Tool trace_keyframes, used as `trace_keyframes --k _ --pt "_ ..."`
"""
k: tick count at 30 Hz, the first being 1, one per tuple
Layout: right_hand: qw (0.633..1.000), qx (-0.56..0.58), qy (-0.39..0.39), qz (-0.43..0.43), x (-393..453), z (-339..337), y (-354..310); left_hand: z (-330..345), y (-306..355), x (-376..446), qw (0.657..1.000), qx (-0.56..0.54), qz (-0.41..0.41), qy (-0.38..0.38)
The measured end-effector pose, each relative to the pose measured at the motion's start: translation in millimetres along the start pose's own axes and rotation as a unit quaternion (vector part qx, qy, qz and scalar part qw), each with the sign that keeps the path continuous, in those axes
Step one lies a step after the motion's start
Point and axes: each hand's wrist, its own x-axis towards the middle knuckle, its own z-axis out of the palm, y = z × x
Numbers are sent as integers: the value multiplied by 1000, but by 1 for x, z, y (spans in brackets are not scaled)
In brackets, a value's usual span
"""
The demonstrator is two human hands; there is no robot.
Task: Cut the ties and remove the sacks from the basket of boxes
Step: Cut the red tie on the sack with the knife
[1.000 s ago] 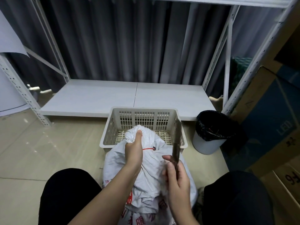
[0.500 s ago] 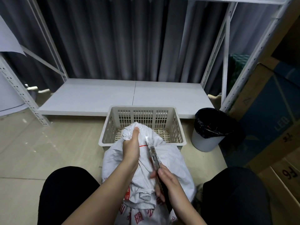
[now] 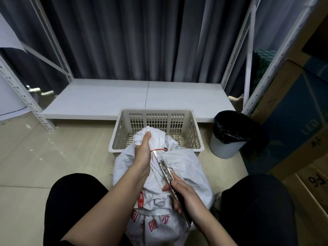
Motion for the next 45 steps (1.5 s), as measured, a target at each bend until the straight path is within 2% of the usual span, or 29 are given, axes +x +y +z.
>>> trace_keyframes --k 11,16,26,31,40,45 --pt "998 -37 15 38 -5 -3 -14 -4 -2 5 998 -26 -32 -39" --pt "998 -32 14 42 -5 -1 -14 -4 -1 3 999 -34 -25 -34" --pt "997 -15 70 -17 6 4 9 -6 -4 4 998 -10 -21 -59" --pt "997 -28 71 -32 9 4 12 -10 2 0 992 19 -21 -123" --pt "999 -35 35 -9 3 4 2 -7 -2 -1 996 44 58 -60" --pt "991 -49 95 -81 11 10 16 -6 -2 1 996 31 58 -64"
